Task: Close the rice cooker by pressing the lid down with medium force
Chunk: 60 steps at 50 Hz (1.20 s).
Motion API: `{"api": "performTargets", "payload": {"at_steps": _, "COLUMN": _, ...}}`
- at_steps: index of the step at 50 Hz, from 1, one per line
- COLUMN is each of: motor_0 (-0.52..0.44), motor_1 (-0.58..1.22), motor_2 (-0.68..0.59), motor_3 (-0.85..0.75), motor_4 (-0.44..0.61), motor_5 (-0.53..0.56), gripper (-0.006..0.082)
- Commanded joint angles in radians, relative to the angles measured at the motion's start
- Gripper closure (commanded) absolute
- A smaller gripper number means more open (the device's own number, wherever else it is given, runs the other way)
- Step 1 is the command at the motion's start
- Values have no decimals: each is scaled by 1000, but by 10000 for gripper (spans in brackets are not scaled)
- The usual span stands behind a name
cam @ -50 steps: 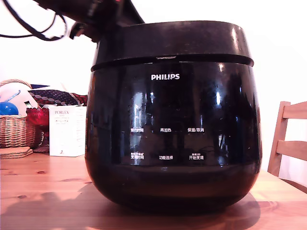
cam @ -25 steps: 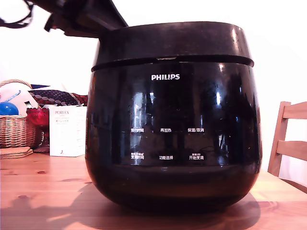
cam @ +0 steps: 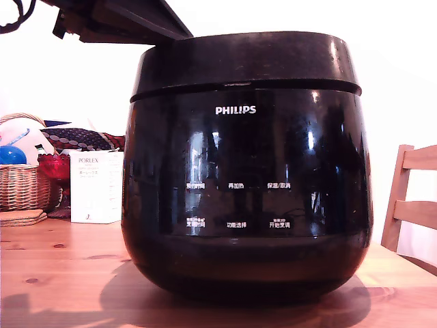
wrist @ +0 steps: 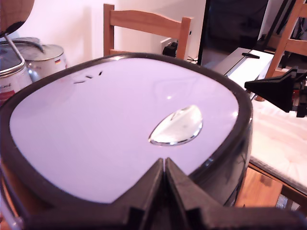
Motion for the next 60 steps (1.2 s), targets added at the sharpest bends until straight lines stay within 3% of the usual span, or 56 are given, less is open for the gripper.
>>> {"api": "performTargets", "payload": {"at_steps": 1, "motor_0": -15, "motor_1": 37, "motor_2": -87, "motor_3": -33, "motor_4": 2, "motor_5": 0, "gripper": 788}}
{"api": "performTargets", "payload": {"at_steps": 37, "motor_0": -15, "motor_1": 93, "motor_2": -124, "motor_3": -148, "motor_4": -16, "motor_5": 2, "gripper": 788}}
{"api": "performTargets", "payload": {"at_steps": 60, "motor_0": -22, "motor_1": 203, "motor_2": -124, "motor_3": -194, "motor_4": -21, "motor_5": 73, "gripper": 788}}
